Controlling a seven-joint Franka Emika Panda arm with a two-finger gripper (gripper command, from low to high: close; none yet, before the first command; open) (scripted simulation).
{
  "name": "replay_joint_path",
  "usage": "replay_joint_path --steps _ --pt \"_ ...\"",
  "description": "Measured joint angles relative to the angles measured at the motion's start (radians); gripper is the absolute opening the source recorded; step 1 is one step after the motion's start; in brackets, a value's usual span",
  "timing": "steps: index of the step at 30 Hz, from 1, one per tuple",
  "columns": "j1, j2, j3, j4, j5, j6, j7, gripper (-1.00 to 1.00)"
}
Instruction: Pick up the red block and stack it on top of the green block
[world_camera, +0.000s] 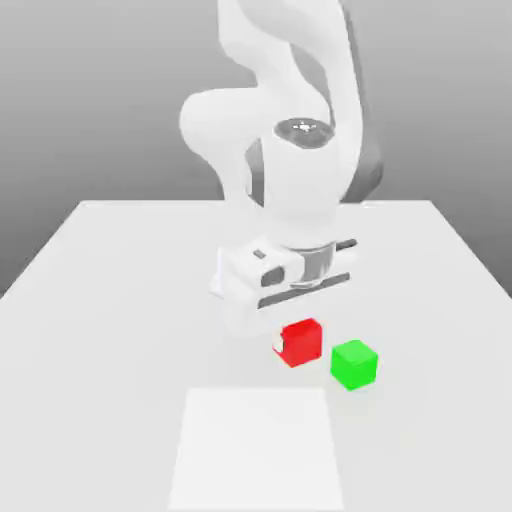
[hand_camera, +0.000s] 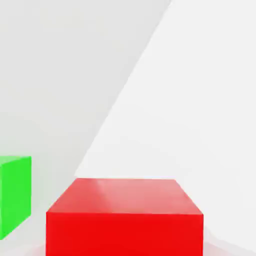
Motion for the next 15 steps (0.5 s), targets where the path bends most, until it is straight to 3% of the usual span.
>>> replay_joint_path --steps 15 --pt "0.089 -0.123 0.118 -0.013 0.11 -0.099 0.279 -1.0"
